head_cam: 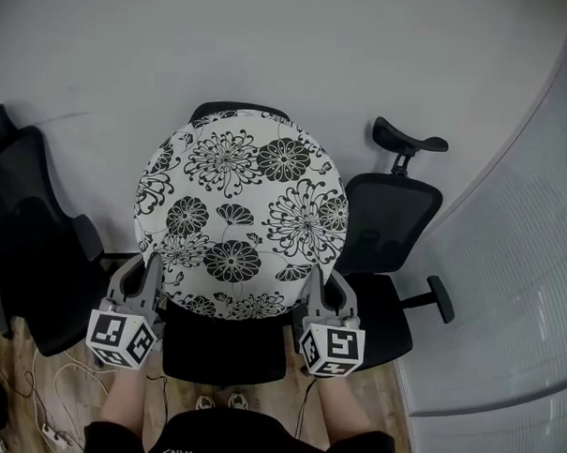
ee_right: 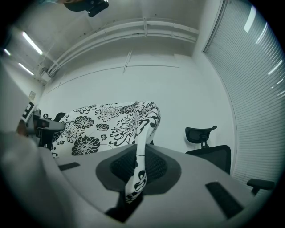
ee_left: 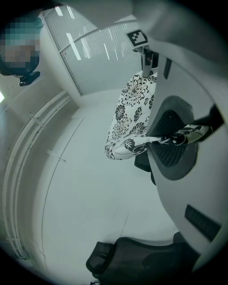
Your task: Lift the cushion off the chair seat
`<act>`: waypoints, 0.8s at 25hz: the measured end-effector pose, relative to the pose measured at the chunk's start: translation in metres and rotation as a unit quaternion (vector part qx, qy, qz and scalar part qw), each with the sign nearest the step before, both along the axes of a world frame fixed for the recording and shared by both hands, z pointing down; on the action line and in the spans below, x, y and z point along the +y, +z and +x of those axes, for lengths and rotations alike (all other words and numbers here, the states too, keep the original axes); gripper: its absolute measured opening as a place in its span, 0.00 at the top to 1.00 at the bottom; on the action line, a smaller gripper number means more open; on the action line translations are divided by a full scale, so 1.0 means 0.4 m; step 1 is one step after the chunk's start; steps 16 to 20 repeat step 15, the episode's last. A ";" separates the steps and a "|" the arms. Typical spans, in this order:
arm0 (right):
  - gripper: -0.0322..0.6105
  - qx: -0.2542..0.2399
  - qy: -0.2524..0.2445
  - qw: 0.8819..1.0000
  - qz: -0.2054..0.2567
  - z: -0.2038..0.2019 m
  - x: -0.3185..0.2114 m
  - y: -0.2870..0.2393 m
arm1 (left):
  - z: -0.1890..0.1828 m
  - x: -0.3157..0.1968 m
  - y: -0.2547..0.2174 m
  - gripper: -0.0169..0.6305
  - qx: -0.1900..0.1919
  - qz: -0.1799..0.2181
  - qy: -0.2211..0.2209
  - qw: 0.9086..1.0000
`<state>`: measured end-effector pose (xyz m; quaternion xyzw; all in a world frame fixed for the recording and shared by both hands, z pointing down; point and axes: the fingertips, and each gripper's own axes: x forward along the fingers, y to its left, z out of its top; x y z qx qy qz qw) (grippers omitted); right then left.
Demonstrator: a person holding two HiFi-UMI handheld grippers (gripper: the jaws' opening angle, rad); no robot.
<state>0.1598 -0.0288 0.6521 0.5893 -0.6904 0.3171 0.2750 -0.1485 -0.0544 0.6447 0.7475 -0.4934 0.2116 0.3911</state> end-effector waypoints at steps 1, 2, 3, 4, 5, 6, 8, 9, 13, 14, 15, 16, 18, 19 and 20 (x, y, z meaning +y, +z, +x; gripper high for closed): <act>0.89 0.000 0.000 1.000 0.000 0.000 0.000 0.000 | 0.000 0.000 0.000 0.93 0.000 0.000 0.000 1.000; 0.89 0.000 0.000 1.000 0.000 0.001 0.001 0.000 | 0.001 0.001 0.000 0.93 -0.001 -0.001 0.001 1.000; 0.89 0.000 0.000 1.000 0.000 0.001 0.000 0.001 | 0.001 0.001 0.001 0.93 -0.001 -0.001 0.001 1.000; 0.89 0.000 0.000 1.000 0.000 0.001 0.000 0.002 | 0.001 0.000 0.002 0.93 -0.001 -0.001 0.001 1.000; 0.89 0.000 0.000 1.000 -0.001 0.001 0.000 0.002 | 0.001 0.000 0.002 0.93 -0.001 -0.001 0.001 1.000; 0.89 0.000 0.000 1.000 -0.001 0.001 0.000 0.002 | 0.001 0.000 0.002 0.93 0.000 -0.001 0.001 1.000; 0.89 0.001 -0.001 1.000 -0.001 0.000 0.000 0.000 | 0.000 0.001 0.001 0.93 0.000 -0.002 0.001 1.000; 0.89 0.001 -0.001 1.000 -0.002 -0.001 0.000 -0.001 | 0.000 0.000 -0.001 0.93 0.001 -0.002 0.001 1.000; 0.89 0.001 -0.002 1.000 -0.003 0.000 -0.001 -0.001 | 0.001 -0.002 -0.002 0.93 0.001 -0.002 0.001 1.000; 0.89 0.002 -0.001 1.000 -0.003 0.001 0.000 0.000 | 0.002 -0.003 -0.001 0.93 0.001 -0.002 0.001 1.000; 0.89 0.002 -0.001 1.000 -0.004 0.002 0.000 0.001 | 0.003 -0.003 -0.001 0.93 0.001 -0.002 0.001 1.000; 0.89 0.002 -0.001 1.000 -0.004 0.002 0.000 0.001 | 0.003 -0.003 -0.001 0.93 0.001 -0.002 0.001 1.000; 0.89 0.002 -0.001 1.000 -0.004 0.002 0.000 0.001 | 0.003 -0.003 -0.001 0.93 0.001 -0.002 0.001 1.000; 0.89 0.002 -0.001 1.000 -0.004 0.002 0.000 0.001 | 0.003 -0.003 -0.001 0.93 0.001 -0.002 0.001 1.000; 0.89 0.002 -0.001 1.000 -0.004 0.002 0.000 0.001 | 0.003 -0.003 -0.001 0.93 0.001 -0.002 0.001 1.000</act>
